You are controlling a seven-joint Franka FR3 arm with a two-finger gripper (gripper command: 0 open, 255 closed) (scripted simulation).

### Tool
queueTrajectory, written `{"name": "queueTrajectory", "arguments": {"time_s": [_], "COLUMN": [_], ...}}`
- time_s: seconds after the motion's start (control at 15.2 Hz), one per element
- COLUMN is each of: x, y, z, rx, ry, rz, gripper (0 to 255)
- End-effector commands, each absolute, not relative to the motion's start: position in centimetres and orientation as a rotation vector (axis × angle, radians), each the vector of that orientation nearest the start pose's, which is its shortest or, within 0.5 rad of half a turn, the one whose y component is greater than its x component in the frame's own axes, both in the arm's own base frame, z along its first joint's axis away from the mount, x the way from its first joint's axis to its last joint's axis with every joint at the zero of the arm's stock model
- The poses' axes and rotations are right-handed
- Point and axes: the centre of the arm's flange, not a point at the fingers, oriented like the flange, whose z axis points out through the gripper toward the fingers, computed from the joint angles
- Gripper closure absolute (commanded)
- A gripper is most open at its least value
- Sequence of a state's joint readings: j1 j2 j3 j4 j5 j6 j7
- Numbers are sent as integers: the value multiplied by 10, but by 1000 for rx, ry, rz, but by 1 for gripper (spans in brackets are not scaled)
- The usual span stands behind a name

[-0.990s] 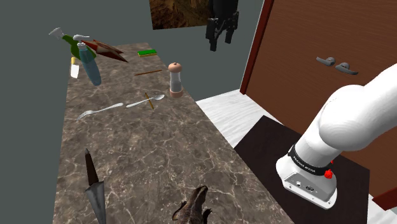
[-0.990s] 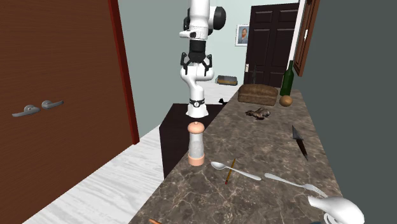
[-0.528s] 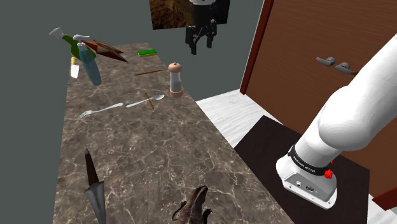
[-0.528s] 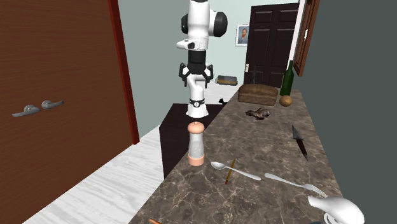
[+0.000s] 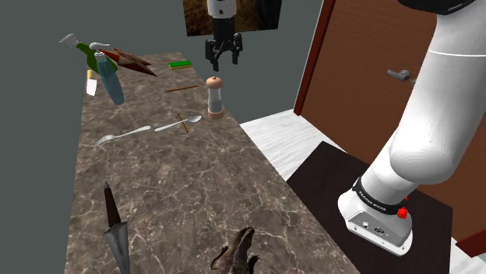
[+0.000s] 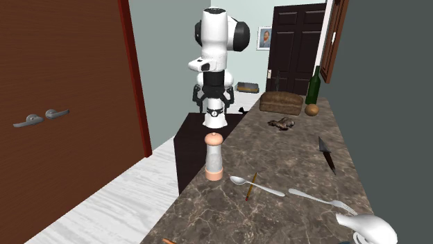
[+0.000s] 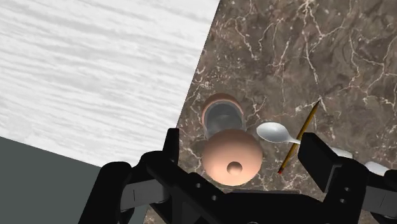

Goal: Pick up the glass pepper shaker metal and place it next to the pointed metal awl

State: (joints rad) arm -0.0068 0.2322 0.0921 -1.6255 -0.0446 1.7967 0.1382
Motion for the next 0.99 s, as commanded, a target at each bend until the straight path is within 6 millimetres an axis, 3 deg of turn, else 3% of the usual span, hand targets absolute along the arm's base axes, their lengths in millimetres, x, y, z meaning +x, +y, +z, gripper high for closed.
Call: {"name": "queueTrajectory", "arguments": {"time_s": [0.0, 0.33, 0.92], "x": [648, 707, 704], "y": [47, 48, 47], "z": [466, 435, 395], "rx": [-3161, -3145, -3145], "ry": [81, 108, 108], "rz": [103, 134, 134], "gripper": [0, 0, 0]}}
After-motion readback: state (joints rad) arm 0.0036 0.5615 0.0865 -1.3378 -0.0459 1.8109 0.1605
